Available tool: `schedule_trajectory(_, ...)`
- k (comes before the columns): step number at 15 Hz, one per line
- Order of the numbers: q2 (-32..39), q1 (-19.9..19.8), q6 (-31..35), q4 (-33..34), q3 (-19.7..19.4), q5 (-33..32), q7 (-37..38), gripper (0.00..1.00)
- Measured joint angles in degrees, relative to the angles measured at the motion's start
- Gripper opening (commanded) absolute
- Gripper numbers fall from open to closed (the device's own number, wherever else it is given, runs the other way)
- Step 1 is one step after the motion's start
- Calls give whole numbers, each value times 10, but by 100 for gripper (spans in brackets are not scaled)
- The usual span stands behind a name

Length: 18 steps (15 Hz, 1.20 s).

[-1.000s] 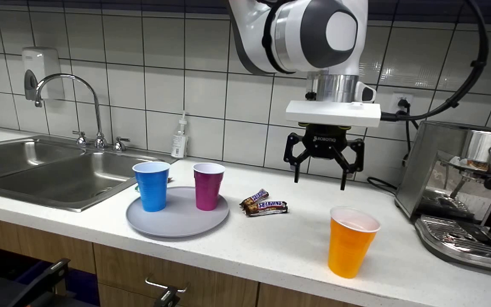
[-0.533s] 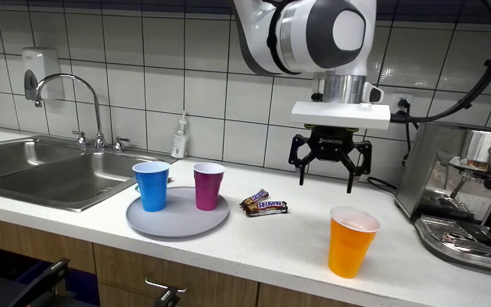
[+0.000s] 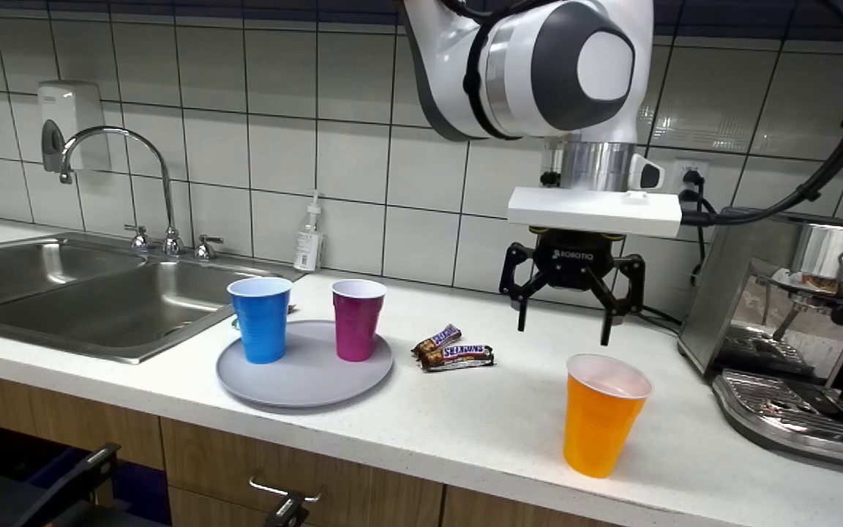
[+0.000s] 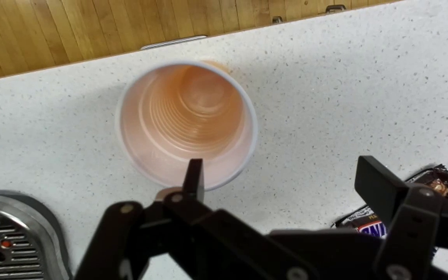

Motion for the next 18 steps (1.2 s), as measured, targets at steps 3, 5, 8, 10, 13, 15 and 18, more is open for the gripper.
schedule_trajectory(3, 15, 0, 14, 0, 0, 0, 0, 100)
schedule_trajectory(5, 26, 0, 23, 0, 1, 0, 0, 100)
schedule_trajectory(8, 41, 0, 35, 2, 2, 0, 0, 100)
schedule_trajectory(10, 49, 0, 41, 3, 4, 0, 0, 100)
schedule_trajectory(13, 56, -1, 45, 4, 8, 0, 0, 65)
schedule_trajectory(15, 60, -2, 47, 6, 9, 0, 0, 51)
schedule_trajectory(18, 62, -4, 48, 10, 10, 0, 0, 27)
